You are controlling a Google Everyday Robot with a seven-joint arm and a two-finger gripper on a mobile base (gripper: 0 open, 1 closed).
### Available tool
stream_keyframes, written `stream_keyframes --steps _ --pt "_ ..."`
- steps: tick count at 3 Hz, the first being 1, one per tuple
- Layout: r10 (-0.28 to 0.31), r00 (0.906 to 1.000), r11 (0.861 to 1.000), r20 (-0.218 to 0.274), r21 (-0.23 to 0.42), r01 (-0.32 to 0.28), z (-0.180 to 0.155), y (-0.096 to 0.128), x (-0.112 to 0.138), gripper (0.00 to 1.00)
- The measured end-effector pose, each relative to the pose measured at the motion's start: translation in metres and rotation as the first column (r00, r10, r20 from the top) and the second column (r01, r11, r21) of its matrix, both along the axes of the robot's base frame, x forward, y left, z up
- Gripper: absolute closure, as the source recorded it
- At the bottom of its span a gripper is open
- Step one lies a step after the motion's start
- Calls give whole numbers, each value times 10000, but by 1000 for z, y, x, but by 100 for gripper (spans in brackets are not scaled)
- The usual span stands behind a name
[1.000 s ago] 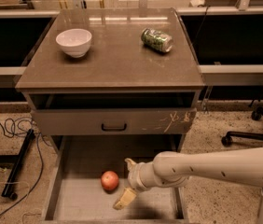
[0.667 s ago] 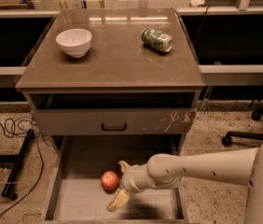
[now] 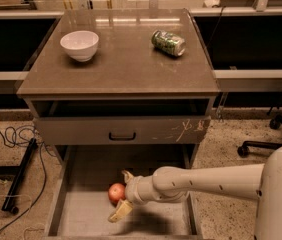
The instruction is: Pick apple from middle drawer and place on counter
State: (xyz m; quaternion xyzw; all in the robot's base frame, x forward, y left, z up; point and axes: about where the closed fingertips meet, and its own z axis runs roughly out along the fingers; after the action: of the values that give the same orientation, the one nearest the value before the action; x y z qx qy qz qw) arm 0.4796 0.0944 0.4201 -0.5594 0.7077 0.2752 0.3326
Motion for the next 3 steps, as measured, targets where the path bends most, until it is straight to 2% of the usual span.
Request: stream_keyframes --steps 1,3 --pt "-213 9996 9997 167 -90 214 -11 0 9 0" --pt "-443 9990 9974 55 -563 446 -43 -5 17 0"
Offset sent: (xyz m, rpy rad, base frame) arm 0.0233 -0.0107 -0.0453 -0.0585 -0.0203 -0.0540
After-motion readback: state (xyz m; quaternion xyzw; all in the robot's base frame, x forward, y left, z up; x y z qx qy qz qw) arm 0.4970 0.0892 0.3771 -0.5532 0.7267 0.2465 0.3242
